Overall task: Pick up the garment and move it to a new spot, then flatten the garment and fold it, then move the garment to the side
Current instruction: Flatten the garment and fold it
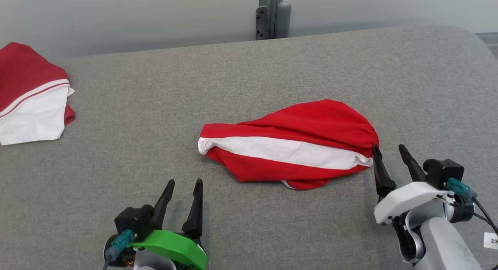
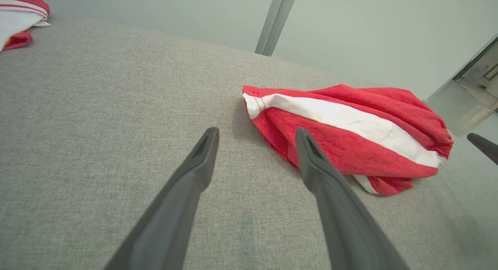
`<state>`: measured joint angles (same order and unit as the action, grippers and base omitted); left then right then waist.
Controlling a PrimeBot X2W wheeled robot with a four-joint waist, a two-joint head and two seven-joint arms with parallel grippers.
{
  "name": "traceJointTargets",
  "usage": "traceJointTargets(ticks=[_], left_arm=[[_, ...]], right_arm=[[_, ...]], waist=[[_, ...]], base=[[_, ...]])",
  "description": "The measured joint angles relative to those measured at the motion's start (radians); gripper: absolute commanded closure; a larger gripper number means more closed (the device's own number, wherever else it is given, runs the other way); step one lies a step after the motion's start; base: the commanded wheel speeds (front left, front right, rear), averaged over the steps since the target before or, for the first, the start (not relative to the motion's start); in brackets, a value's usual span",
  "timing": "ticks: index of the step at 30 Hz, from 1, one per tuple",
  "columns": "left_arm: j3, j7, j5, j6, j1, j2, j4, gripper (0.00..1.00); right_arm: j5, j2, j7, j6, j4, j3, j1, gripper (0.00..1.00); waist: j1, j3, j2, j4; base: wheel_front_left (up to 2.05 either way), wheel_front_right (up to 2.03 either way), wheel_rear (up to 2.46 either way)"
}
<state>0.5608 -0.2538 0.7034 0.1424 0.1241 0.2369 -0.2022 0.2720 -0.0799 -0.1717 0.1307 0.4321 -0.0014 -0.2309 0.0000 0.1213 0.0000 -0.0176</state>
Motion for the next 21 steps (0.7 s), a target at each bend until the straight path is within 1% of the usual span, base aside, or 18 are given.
traceJointTargets(ticks=[13,16,21], left_arm=[[-0.031,-0.007,-0.097,0.032,-0.006,-0.014,0.011,0.0],[-0.044,-0.009,-0.13,0.035,-0.031,-0.022,0.026,0.0],[-0.096,-0.01,-0.161,0.039,-0.089,-0.041,0.054,0.0]], right_arm=[[-0.112,0.016,-0.077,0.0,-0.184,0.007,0.126,0.0],[-0.123,0.023,-0.082,0.0,-0.2,0.011,0.16,0.0],[-0.123,0.028,-0.086,0.0,-0.207,0.015,0.19,0.0]], waist=[[0.0,-0.053,0.0,-0.032],[0.0,-0.072,0.0,-0.03],[0.0,-0.106,0.0,-0.021]], base=[[0.0,0.0,0.0],[0.0,0.0,0.0],[0.0,0.0,0.0]])
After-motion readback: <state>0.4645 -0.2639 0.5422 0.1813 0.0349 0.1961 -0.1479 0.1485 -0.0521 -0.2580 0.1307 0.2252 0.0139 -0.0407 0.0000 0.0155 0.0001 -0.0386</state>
